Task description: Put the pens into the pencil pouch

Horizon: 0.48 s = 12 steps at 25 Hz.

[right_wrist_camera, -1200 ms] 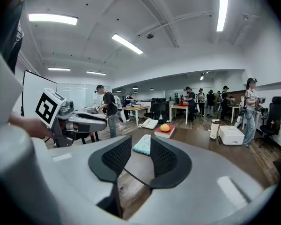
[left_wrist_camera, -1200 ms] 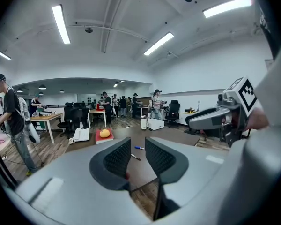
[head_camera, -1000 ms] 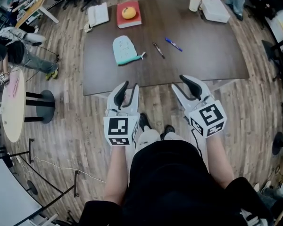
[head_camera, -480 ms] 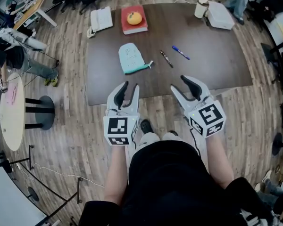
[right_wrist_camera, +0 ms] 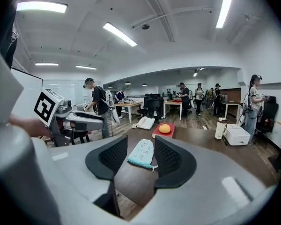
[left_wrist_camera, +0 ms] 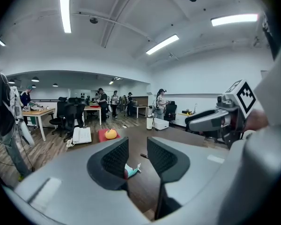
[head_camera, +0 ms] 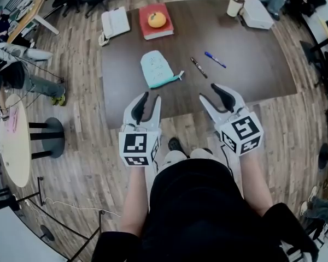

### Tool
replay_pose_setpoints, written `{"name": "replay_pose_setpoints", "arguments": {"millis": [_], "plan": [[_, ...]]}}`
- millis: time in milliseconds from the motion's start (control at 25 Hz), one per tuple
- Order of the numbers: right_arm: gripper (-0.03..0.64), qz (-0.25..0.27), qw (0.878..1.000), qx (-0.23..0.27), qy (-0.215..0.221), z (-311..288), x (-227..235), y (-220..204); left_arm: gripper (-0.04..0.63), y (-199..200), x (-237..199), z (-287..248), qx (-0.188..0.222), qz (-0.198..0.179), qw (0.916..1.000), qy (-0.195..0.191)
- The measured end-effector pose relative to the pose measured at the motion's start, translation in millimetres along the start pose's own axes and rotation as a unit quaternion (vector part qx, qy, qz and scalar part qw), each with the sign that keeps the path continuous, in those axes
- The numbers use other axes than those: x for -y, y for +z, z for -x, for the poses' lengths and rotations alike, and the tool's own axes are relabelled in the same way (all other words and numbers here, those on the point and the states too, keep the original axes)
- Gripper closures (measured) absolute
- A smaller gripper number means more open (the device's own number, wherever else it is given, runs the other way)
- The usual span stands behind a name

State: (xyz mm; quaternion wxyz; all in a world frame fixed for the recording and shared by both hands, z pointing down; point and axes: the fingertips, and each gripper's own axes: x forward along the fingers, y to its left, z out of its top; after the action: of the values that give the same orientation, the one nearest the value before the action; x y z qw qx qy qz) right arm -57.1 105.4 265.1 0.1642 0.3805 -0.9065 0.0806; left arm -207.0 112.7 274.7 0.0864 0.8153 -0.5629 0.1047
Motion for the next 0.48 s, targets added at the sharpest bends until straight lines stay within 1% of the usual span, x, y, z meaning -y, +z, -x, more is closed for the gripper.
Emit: {"name": "replay_pose_setpoints", "arguments": {"millis": [280,480], "plan": [[0.454,-0.013,1.000,-0.012,-0.025,-14.4,1.9,-5.1,0.474,-6.6,-19.7,-12.0,-0.008,0.001,0.9997,-0.024],[0.454,-0.024,0.999,-0.023,-0.039,-14.1,4.7,-13.1,0.474,-16.8,-19.9,-16.0,-0.021,0.004,0.9990,-0.038]]}}
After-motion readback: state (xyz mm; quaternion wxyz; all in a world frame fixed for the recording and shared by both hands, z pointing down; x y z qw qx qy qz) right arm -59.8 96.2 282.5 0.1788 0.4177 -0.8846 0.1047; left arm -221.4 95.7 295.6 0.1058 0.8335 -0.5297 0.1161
